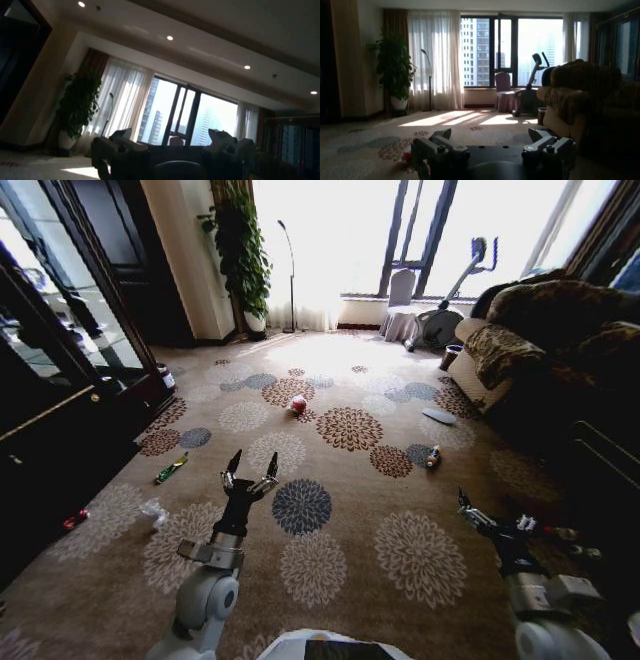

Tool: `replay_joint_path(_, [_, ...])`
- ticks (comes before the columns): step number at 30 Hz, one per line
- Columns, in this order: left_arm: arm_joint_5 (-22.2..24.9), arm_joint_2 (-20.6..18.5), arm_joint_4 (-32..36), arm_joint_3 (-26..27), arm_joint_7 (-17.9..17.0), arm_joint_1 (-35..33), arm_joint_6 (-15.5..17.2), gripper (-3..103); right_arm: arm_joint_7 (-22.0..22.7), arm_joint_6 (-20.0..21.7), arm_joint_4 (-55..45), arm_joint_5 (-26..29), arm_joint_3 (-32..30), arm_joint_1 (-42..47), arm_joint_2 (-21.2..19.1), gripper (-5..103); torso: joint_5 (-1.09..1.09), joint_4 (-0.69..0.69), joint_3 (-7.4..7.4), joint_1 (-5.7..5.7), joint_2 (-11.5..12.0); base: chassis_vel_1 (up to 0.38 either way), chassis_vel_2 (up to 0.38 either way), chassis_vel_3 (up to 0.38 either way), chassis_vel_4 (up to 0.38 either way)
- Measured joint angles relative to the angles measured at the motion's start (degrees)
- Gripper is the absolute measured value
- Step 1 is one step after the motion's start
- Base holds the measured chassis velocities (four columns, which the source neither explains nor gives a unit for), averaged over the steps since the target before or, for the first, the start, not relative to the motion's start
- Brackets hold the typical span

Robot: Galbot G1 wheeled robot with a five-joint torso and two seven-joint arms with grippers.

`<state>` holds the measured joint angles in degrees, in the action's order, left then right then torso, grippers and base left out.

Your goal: Pick up the trash from the ground and place it into the trash bin.

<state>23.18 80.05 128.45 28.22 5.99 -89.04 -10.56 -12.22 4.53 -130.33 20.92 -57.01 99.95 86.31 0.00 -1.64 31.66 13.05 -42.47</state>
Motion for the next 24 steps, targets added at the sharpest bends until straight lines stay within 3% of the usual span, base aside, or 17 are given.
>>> replay_joint_path(4, [-1.51, -0.52, 0.7, 1.2, -0.83, -0.87, 5.85, 100, 1.05, 0.12, 0.3, 0.86, -0.18, 0.26, 0.02, 100, 0.0, 0.0, 0.0, 0.0, 0.0, 0.0, 0.0, 0.0, 0.0])
replay_joint_path(5, [-1.51, -0.52, 0.7, 1.2, -0.83, -0.87, 5.85, 100, 1.05, 0.12, 0.3, 0.86, -0.18, 0.26, 0.02, 100, 0.0, 0.0, 0.0, 0.0, 0.0, 0.0, 0.0, 0.0, 0.0])
replay_joint_path(8, [-2.94, 0.18, 1.24, 0.53, -4.39, -2.1, 12.78, 100, 2.97, 0.25, 1.49, 0.01, -0.08, 0.12, -0.03, 100, 0.0, -0.01, 0.0, 0.0, 0.0, 0.0, 0.0, 0.0, 0.0])
replay_joint_path(10, [-4.07, 0.52, 1.37, 0.18, -4.55, -3.16, 14.08, 100, 3.04, -0.46, 2.2, -0.36, -0.07, 0.24, -0.16, 100, 0.01, 0.0, 0.0, 0.0, 0.0, 0.0, 0.0, 0.0, 0.0])
replay_joint_path(14, [-7.83, 1.38, 1.36, -0.03, -3.5, -5.64, 14.63, 100, 1.53, -3.81, 5.15, -1.64, 0.09, 0.56, -1.04, 100, 0.01, -0.01, 0.0, 0.0, 0.0, 0.0, 0.0, 0.0, 0.0])
replay_joint_path(24, [-10.78, 3.16, 0.44, -1.17, -3.55, -8.13, 14.27, 100, 0.08, -7.45, 8.69, -0.44, 0.39, 0.77, -1.05, 100, 0.0, -0.01, 0.0, 0.0, 0.0, 0.0, 0.0, 0.0, 0.0])
